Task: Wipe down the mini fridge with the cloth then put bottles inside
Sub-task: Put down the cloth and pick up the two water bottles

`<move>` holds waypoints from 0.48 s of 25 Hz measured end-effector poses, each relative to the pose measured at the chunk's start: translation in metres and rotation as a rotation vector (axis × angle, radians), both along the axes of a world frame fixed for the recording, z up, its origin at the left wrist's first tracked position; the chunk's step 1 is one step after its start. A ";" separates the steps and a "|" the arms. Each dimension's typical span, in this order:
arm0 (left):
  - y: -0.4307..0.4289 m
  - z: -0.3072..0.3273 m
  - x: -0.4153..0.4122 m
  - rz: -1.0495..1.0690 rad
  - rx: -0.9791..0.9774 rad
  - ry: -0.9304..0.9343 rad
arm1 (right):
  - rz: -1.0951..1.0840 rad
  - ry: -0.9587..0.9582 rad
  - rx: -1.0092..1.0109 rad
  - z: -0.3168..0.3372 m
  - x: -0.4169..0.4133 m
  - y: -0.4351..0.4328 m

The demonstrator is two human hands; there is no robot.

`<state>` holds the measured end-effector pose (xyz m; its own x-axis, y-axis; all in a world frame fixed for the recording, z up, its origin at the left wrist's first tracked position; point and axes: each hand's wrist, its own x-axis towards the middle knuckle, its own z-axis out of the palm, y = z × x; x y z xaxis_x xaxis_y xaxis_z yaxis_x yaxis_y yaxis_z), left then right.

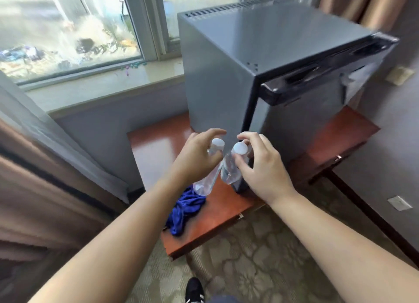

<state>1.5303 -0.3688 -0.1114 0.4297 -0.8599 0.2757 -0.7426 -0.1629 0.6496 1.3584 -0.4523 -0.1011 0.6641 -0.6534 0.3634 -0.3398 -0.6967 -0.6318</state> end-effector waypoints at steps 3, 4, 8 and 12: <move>-0.017 0.013 -0.054 -0.013 0.045 -0.095 | -0.025 -0.032 -0.039 0.011 -0.052 -0.009; -0.024 0.016 -0.066 0.003 0.082 -0.104 | -0.035 -0.038 -0.042 0.013 -0.067 -0.012; -0.043 0.029 -0.095 0.123 0.181 0.089 | -0.029 -0.055 -0.050 0.029 -0.104 -0.021; -0.046 0.040 -0.103 0.145 0.208 0.222 | 0.052 -0.030 -0.061 0.058 -0.115 -0.032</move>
